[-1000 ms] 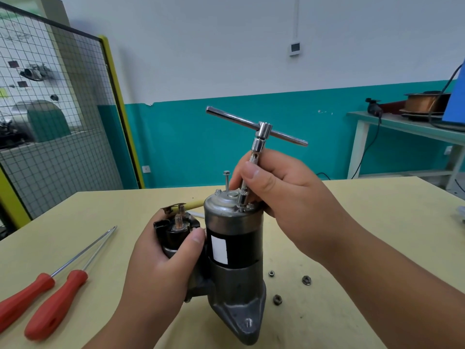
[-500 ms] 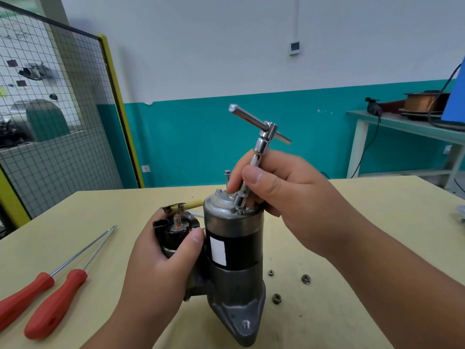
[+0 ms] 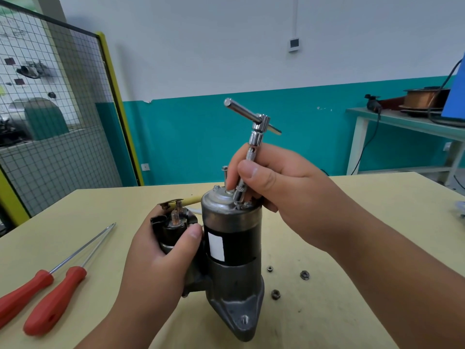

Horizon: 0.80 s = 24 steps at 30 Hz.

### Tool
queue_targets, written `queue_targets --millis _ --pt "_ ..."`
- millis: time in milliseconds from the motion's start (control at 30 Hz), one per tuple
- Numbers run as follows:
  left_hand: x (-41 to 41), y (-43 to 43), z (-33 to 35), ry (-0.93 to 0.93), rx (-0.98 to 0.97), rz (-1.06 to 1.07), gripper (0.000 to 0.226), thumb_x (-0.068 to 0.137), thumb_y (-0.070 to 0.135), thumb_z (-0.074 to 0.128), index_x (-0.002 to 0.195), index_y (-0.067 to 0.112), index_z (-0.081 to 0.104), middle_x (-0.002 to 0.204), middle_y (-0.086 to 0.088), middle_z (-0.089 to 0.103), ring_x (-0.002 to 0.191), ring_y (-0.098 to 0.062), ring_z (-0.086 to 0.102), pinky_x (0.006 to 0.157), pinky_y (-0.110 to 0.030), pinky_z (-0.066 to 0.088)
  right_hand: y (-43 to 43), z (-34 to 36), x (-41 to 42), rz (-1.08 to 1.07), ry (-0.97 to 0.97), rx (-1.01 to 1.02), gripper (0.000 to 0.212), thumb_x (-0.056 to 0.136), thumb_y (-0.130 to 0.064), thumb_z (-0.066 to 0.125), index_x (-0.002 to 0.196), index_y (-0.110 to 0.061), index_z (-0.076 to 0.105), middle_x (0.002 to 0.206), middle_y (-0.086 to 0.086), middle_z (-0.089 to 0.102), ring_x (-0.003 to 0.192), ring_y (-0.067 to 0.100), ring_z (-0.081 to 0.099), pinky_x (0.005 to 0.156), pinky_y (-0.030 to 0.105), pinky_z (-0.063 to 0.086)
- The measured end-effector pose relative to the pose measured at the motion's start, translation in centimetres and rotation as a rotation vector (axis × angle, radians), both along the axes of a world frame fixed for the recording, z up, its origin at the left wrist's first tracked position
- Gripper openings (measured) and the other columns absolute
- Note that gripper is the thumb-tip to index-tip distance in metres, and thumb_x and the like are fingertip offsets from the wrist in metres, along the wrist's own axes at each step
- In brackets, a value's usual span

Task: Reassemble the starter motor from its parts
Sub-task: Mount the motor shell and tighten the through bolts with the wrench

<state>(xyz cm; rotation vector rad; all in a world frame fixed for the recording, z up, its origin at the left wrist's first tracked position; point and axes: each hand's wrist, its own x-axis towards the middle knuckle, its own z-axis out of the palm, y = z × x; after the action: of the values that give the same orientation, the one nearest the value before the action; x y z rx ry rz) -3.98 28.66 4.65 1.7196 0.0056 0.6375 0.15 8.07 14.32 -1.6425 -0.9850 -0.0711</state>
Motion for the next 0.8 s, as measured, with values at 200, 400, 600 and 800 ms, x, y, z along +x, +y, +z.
queue_targets --millis 200,400,600,800 --pt "0.06 0.04 0.13 -0.005 0.007 -0.002 0.043 0.064 0.064 0.064 0.104 0.049 0.073 0.099 0.011 0.079 0.097 -0.017 0.075 0.077 -0.048 0.059 -0.02 0.04 -0.06 0.021 0.001 0.002 0.026 0.102 -0.033 0.047 0.087 -0.026 0.066 0.078 -0.021 0.058 0.071 -0.005 0.053 0.066 0.008 0.041" --pt "0.07 0.01 0.20 -0.001 -0.006 0.007 0.052 0.063 0.066 0.065 0.109 0.042 0.073 0.101 0.010 0.079 0.100 -0.025 0.074 0.072 -0.049 0.062 0.14 0.05 -0.10 0.018 -0.021 -0.004 0.024 0.102 -0.031 0.049 0.088 -0.028 0.068 0.079 -0.025 0.061 0.073 -0.008 0.058 0.066 0.006 0.042" --pt "-0.04 -0.04 0.21 0.012 -0.027 -0.001 0.046 0.065 0.066 0.065 0.105 0.044 0.073 0.095 0.005 0.078 0.089 -0.036 0.073 0.044 -0.041 0.052 0.26 0.20 -0.25 0.013 -0.021 -0.021 0.023 0.100 -0.035 0.053 0.089 -0.034 0.072 0.087 -0.024 0.067 0.089 -0.003 0.063 0.075 0.007 0.043" --pt "0.09 -0.11 0.24 0.005 -0.016 0.012 0.047 0.064 0.066 0.066 0.107 0.046 0.073 0.101 0.009 0.079 0.102 -0.028 0.074 0.080 -0.059 0.064 0.66 0.12 -0.32 -0.065 -0.056 -0.029 0.024 0.100 -0.041 0.054 0.086 -0.034 0.071 0.084 -0.020 0.067 0.082 -0.003 0.062 0.071 0.008 0.045"
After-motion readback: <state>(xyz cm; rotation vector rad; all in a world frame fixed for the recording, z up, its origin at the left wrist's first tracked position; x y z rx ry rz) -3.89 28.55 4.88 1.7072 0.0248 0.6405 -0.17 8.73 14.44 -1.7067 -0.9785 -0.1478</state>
